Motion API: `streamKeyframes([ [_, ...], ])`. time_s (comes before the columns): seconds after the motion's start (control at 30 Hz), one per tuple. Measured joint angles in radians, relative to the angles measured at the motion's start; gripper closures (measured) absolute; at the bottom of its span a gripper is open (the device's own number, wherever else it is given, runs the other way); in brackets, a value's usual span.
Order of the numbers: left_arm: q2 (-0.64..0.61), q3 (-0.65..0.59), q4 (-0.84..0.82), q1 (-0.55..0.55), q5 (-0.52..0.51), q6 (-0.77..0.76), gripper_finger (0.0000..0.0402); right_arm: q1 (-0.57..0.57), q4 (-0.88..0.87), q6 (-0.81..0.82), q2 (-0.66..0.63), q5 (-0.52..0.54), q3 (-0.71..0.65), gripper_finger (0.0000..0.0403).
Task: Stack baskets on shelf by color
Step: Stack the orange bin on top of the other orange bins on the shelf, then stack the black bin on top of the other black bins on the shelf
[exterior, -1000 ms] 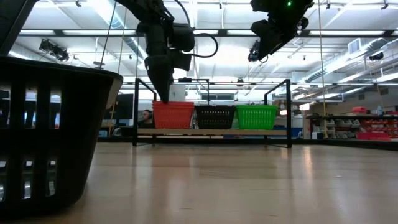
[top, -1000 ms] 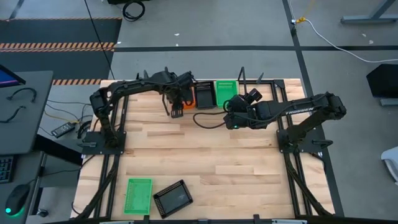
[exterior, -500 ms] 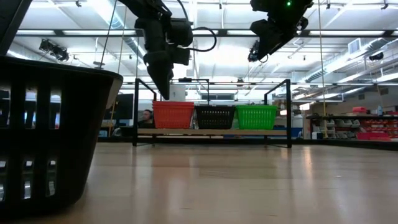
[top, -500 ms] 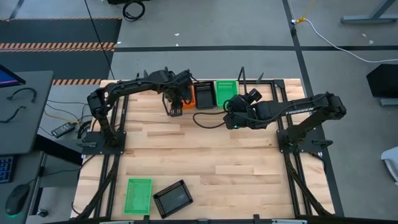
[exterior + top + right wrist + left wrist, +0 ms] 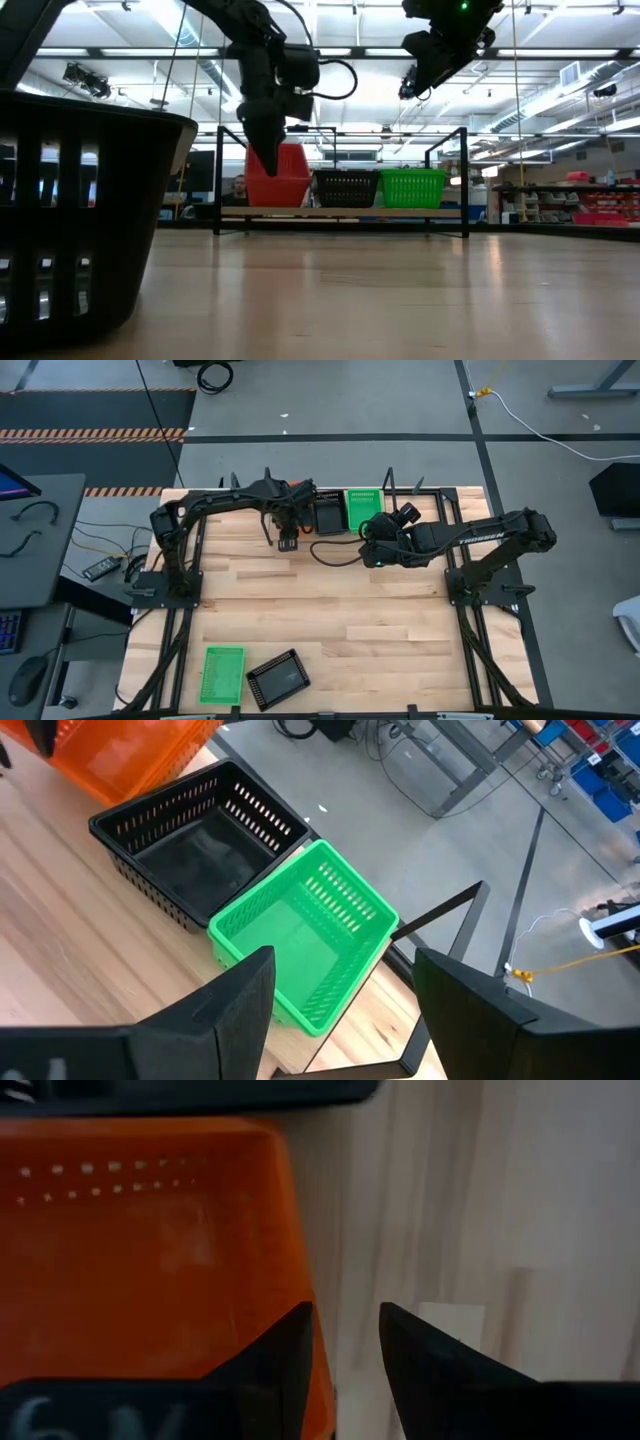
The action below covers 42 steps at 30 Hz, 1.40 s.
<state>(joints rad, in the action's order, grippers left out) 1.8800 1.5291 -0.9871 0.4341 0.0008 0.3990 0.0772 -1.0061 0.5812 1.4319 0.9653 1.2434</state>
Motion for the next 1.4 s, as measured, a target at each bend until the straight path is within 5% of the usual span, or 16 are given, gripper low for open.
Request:
streamKeyframes([
  [1.4, -0.126, 0.038, -0.125, -0.023, -0.056, -0.050, 0.0276, 0.000, 0.011, -0.006, 0.000, -0.007, 0.000, 0.0161],
])
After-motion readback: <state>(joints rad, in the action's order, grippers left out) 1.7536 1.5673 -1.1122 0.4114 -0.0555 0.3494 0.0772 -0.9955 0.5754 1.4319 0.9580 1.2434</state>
